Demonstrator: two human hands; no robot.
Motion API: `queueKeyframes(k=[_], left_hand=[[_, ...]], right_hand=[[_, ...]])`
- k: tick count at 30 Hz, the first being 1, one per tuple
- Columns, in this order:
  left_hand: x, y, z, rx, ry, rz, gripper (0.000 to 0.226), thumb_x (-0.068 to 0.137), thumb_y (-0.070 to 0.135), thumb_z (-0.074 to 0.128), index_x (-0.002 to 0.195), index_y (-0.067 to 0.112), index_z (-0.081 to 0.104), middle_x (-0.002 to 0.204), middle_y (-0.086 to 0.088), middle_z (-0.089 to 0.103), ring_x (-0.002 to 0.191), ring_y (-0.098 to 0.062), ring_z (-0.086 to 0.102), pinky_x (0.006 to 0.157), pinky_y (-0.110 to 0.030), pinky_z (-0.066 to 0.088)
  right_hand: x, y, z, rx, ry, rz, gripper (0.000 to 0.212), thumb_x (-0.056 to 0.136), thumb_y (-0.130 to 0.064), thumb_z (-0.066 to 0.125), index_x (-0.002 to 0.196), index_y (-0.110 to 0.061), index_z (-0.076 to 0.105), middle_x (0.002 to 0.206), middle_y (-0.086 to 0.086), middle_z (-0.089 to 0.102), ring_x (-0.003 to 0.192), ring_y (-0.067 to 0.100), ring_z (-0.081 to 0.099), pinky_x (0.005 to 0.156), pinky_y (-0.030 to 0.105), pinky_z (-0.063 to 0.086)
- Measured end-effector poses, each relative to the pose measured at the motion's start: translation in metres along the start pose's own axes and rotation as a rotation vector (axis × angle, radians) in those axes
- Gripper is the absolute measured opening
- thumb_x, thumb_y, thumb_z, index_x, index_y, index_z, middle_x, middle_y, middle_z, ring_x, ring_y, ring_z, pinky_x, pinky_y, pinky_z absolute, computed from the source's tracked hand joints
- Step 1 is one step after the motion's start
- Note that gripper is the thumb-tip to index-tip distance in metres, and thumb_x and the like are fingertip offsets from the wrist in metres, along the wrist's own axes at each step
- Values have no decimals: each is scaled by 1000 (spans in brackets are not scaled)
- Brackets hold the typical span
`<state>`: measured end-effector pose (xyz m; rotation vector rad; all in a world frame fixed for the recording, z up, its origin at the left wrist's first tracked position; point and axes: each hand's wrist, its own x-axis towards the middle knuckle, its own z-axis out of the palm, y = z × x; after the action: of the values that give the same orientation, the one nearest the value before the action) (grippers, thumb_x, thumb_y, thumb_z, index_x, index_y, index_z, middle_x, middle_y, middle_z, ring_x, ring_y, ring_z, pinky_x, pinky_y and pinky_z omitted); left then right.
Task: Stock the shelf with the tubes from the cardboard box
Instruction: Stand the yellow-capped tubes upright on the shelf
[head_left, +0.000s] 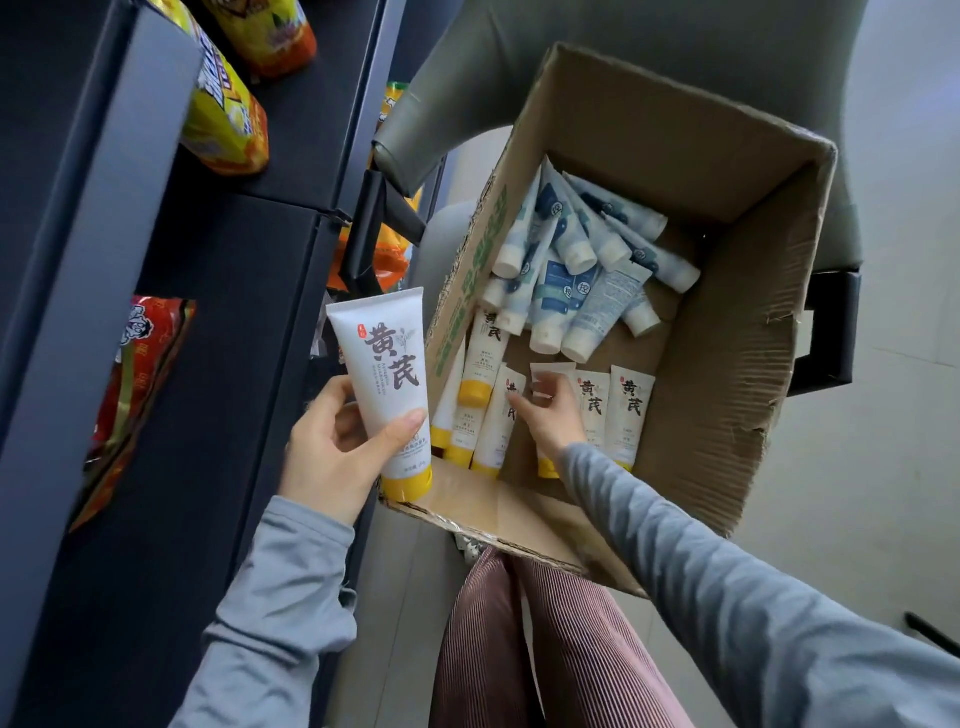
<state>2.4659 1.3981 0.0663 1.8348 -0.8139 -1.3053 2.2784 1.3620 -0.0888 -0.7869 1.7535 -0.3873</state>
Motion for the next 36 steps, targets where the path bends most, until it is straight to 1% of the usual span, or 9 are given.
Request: queueKeyframes(k=[4,8,13,16,21,25,27,32,36], left_hand=[[4,2,3,-29,7,-4,32,73,3,71,87,27,56,91,11,66,76,5,66,65,-16,55],[8,4,5,-57,20,-14,33,73,-1,70,87,26,56,91,10,66,75,5,66,62,-13,54],[14,5,7,-88,41,-33,33,72,-2,70,88,24,57,90,9,66,75,3,66,62,-13,54],[15,6,7,-97,49,-40,33,72,-2,70,89,23,57,90,10,67,75,3,66,62,-14,54],[16,5,7,-120,61,-54,32,71,-1,70,89,23,58,82,12,70,77,2,67,62,-14,54],[16,4,7,-118,58,-55,33,72,-4,69,89,23,58,80,13,71,76,3,67,62,-13,53],[15,4,8,-115,61,-56,33,73,-3,69,89,23,58,87,11,69,76,3,67,63,-13,54],[11,5,7,-111,62,-47,33,73,-2,69,89,24,57,92,11,66,76,5,66,62,-11,52],[5,6,4,-89,66,-23,33,73,-2,70,89,25,56,91,11,65,76,6,65,61,-10,51]], right_hand=[[15,-13,23,6,-70,-19,66,82,-26,73,136,-9,40,137,9,48,125,21,47,108,36,36],[32,-24,35,126,-98,68,74,82,-23,72,143,-9,32,141,8,47,128,23,47,110,39,36],[45,-27,41,166,-132,166,68,80,-13,72,139,-6,38,133,11,56,119,26,55,106,44,41],[44,-25,43,198,-77,197,63,77,-10,75,133,-6,45,127,10,60,116,25,57,103,44,43],[33,-21,52,60,66,135,55,76,-27,76,125,-16,52,124,8,61,122,28,50,106,46,37],[25,-24,56,122,79,113,52,80,-18,73,126,-9,50,122,11,60,116,27,55,102,43,43],[25,-27,56,124,62,118,52,81,-15,72,127,-8,49,122,12,60,113,26,57,101,43,44],[25,-31,58,7,6,91,54,79,-14,71,125,-5,45,127,17,54,118,31,53,102,46,42],[24,-35,55,50,-12,136,60,80,-12,72,130,-3,39,130,18,50,119,32,52,102,46,42]])
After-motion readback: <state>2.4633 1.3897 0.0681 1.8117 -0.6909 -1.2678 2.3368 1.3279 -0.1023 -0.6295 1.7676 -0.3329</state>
